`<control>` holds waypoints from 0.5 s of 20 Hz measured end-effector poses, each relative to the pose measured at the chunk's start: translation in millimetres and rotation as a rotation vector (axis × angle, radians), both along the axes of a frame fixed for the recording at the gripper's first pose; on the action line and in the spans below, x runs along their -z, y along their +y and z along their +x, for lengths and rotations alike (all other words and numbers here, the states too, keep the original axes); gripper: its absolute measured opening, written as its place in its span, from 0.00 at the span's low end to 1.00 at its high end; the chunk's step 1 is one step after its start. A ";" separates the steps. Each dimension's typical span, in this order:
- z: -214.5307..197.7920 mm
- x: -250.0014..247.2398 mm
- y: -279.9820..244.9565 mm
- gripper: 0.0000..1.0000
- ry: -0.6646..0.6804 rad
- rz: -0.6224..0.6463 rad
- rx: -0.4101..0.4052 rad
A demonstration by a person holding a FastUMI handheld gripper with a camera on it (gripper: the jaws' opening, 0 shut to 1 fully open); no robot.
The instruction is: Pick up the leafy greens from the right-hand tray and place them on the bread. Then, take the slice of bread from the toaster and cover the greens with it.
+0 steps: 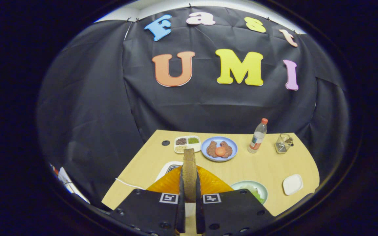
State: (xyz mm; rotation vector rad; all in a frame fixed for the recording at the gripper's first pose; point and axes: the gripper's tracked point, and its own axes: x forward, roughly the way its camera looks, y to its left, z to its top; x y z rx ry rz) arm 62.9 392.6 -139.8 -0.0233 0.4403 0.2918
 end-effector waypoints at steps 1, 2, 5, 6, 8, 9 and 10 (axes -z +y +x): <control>1.3 -4.0 -12.6 0.12 -0.001 0.010 0.011; 2.8 -5.0 -24.0 0.12 0.000 0.011 0.023; 15.3 10.6 -69.4 0.12 0.039 0.012 0.093; 20.0 20.3 -82.2 0.12 0.060 0.019 0.113; 30.1 49.7 -110.7 0.12 0.124 0.027 0.169; 33.5 65.9 -120.4 0.12 0.157 0.039 0.191; 36.5 80.5 -128.4 0.12 0.185 0.051 0.212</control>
